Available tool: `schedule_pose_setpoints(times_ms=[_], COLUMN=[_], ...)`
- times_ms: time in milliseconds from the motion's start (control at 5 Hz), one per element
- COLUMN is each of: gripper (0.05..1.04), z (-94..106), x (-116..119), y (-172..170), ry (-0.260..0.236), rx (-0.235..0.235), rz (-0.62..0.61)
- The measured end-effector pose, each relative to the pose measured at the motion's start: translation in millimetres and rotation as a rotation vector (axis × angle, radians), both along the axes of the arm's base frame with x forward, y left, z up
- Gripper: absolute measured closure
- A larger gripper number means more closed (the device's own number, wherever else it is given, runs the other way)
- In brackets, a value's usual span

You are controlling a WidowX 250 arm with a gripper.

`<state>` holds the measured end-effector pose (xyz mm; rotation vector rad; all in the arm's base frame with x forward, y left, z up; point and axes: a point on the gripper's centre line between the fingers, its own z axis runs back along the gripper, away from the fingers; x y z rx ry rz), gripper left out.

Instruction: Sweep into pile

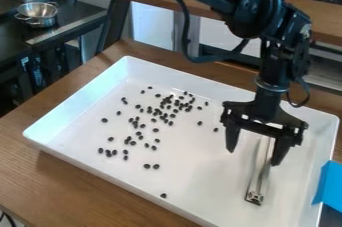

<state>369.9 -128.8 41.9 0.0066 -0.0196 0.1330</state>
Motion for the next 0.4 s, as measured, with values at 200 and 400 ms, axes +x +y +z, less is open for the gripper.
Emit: schedule_pose_setpoints(times_ms=[200,400], gripper=[0.083,0.083], z=[0.0,0.4], x=[-0.1,-1.7], y=[-2.4,-9.5], ry=[-0.003,-0.008], rx=[-0.005,-0.006], rz=[0.015,0.007])
